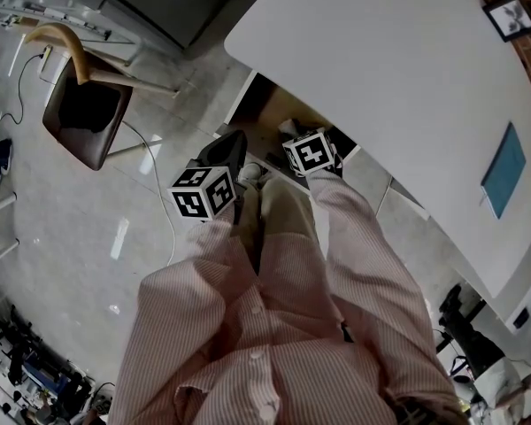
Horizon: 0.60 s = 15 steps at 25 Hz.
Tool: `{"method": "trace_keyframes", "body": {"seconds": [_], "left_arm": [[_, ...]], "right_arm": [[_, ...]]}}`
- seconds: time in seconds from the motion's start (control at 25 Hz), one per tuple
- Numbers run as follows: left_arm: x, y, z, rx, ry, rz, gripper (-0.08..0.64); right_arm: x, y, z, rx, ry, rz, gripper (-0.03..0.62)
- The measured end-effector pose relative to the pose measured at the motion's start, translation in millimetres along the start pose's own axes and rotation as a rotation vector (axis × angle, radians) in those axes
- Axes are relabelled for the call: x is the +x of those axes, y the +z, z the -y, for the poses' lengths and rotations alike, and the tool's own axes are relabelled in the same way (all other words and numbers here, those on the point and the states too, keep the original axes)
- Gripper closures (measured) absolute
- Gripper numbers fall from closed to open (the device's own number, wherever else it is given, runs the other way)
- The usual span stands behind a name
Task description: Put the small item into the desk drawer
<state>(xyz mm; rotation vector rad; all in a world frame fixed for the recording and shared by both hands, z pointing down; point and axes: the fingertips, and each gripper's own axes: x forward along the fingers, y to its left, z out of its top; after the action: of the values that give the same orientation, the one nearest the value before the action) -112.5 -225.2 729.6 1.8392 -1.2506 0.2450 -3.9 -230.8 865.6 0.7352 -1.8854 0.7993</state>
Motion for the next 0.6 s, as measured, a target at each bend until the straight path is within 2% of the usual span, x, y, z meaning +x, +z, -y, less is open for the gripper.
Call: {"method": "trace_keyframes", "body": {"seconds": [0.16, 0.36, 0.48, 0.6], "left_arm": [[-0.3, -0.8, -0.5, -0.002, 0.006, -0.005, 0.561], [-5.1, 1.9, 3.1, -0.003, 0.006, -0.011, 0.561], [-9.5, 6.3, 8.3, 0.000, 0.004, -0.011, 0.561], [-16.4, 10.7, 15.8, 0.005, 0.000, -0.013, 0.561]], "right_arm": [[-1.5, -0.8, 0.8, -0.003, -0.006, -0.009, 0.429], [-11.5, 5.5, -5.2, -0.002, 0.017, 0.028, 0.426], [-20.9, 7.9, -4.7, -0.015, 0.004, 0.040, 0.426], [-36.2, 12.6, -8.4, -0.026, 0.000, 0.054, 0.445]]}}
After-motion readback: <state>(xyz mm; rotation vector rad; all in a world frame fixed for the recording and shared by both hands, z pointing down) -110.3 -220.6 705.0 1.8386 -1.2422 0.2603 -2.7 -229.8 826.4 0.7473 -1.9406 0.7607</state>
